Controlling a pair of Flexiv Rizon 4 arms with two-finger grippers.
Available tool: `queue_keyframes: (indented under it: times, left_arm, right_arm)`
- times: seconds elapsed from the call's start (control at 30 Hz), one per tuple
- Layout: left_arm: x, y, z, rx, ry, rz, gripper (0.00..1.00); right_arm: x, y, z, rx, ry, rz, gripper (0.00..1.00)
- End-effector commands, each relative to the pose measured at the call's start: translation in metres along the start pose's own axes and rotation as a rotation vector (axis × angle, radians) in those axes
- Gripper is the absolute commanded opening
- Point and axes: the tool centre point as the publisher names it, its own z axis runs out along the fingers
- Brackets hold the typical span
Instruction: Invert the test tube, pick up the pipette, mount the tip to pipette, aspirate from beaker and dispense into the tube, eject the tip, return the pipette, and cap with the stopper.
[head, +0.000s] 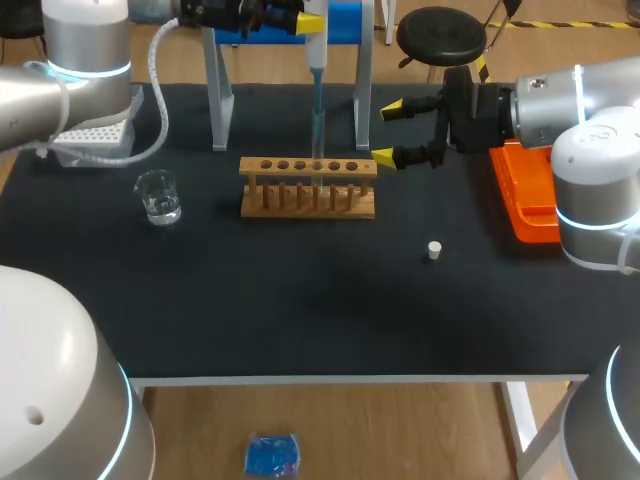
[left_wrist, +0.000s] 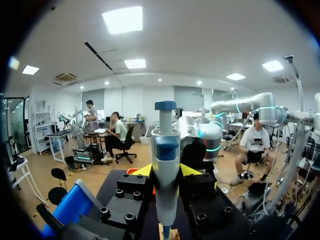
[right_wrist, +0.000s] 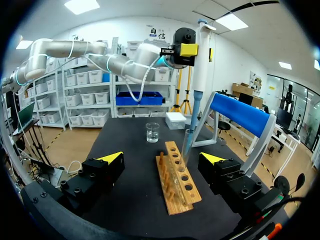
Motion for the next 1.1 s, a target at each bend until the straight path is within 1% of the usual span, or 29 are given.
queue_keyframes:
  times: [0.03,0.67,1.1]
  left_arm:
    - [0.007,-0.006,0.001,-0.010,-0.017,0.008,0.00]
    - [0.009,-0.015,0.000,-0.015,-0.032,0.032,0.00]
    - [0.010,-0.026,0.001,-0.022,-0.039,0.048,0.00]
  right_arm:
    - [0.000,0.000,0.000,0.000,0.000,0.000,1.00]
    - [0.000,0.000,0.000,0.000,0.000,0.000,1.00]
    - [0.000,0.000,0.000,0.000,0.000,0.000,1.00]
